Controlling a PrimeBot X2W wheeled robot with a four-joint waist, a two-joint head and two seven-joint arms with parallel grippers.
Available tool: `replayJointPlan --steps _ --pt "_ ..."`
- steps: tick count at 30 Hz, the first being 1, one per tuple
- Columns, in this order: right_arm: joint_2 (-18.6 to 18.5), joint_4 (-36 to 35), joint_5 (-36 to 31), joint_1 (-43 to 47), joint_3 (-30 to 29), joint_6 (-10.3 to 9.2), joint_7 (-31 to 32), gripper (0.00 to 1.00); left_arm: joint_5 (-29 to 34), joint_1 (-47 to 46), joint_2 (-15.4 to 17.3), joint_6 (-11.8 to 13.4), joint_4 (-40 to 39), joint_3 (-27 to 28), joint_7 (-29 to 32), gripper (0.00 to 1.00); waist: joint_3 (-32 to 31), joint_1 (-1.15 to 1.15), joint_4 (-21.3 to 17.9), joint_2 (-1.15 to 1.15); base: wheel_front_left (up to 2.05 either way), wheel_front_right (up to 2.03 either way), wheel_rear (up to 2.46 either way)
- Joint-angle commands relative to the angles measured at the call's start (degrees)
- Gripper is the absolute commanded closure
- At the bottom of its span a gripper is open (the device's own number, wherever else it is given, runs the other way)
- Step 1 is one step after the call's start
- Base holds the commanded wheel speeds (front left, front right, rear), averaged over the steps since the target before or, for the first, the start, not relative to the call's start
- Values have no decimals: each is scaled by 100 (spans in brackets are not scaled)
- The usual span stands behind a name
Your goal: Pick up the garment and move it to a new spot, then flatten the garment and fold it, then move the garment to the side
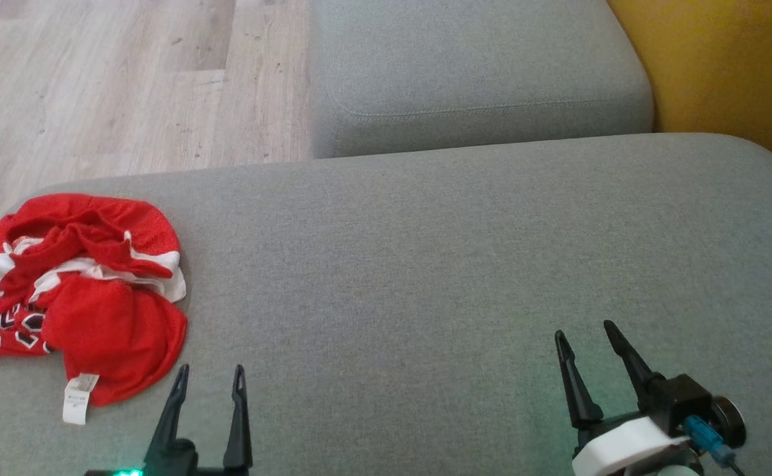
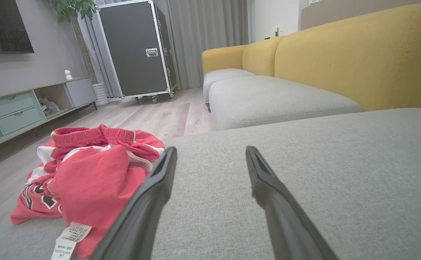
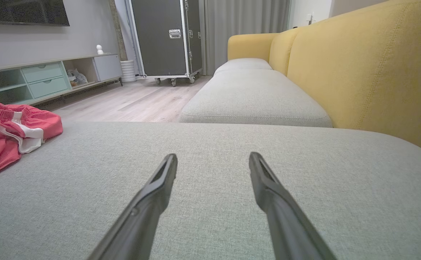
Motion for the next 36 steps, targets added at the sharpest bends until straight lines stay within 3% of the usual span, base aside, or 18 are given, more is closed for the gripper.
replayJointPlan --steps 1,10,26,36 --pt "-51 -169 -19 -149 100 -4 -78 0 -29 -196 -34 15 -145 249 -62 0 -6 0 15 0 0 0 0" --pt "-51 -105 -44 -105 83 -4 -78 0 -225 -182 -110 47 -72 488 -62 0 -33 0 326 0 0 0 0" --pt "-51 -105 89 49 227 -4 -78 0 -205 -38 -147 -177 64 794 -62 0 -157 0 1794 0 0 0 0" --pt "-51 -123 44 160 167 -4 -78 0 40 49 -8 -191 -126 958 -62 0 -165 0 2249 0 0 0 0"
